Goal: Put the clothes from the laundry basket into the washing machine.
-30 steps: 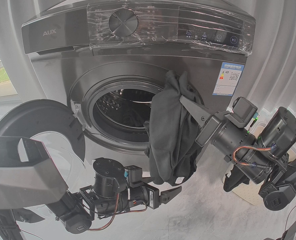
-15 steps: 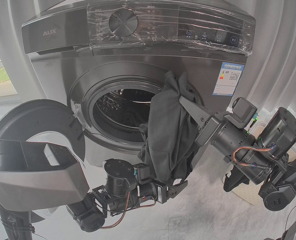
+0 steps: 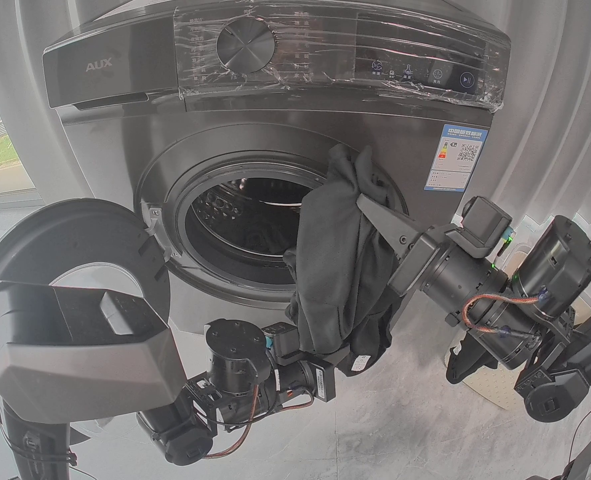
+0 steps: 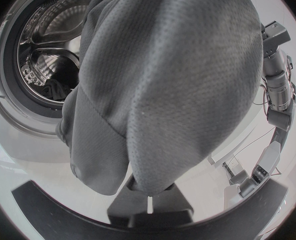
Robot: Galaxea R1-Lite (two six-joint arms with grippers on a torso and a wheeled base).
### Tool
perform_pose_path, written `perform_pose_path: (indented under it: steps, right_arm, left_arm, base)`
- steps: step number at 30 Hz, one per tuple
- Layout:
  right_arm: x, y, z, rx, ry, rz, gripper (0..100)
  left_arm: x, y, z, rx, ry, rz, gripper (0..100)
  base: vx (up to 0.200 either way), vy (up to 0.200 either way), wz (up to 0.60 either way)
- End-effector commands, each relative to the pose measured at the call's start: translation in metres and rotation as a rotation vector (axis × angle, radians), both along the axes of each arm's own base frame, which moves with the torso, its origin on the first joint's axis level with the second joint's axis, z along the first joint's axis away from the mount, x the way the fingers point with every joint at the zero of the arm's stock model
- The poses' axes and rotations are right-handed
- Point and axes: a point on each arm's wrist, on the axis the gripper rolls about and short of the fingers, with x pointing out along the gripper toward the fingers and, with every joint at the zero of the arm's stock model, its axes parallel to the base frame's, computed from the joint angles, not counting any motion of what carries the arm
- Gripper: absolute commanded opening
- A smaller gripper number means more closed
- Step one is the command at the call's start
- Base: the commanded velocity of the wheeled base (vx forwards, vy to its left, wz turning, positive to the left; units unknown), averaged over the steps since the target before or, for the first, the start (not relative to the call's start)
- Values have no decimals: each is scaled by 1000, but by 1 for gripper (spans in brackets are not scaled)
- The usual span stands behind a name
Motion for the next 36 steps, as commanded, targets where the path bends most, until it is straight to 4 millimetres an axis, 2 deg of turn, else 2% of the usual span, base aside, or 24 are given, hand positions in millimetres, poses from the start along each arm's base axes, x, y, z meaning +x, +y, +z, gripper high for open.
perform_pose_path:
  steps: [1,7,12,17,27,32,33,36]
  right_arm:
    - [1,0,-1,-4,3,-2,0]
    - [10,-8,-8,-22,19,-43,0]
    - [21,-17,-21,-55,56,-90,0]
    - [20,-20,-30,-78,85,-95,0]
    - [22,-25,-33,-86,96,-110,0]
    - [20,-25,-36,-98,106,-106,0]
    - [19,-25,-39,-105,113,-103,100]
    - [20,-25,-47,-125,142,-106,100]
  left_arm:
    - [-3,1,6,-17,-19,-4,0]
    - [-23,7,23,-49,-53,-33,0]
    - [-48,16,46,-89,-96,-73,0]
    - [-72,29,61,-110,-102,-118,0]
    - [-90,48,79,-144,-130,-158,0]
    - [-93,52,77,-144,-100,-175,0]
    - [-93,52,78,-145,-103,-175,0]
    - [-96,55,86,-168,-132,-175,0]
  base:
    - [0,0,0]
    - [0,0,0]
    - [0,0,0]
    - [0,0,0]
    - [0,0,0]
    - [0,0,0]
    - [0,0,0]
    - [0,0,0]
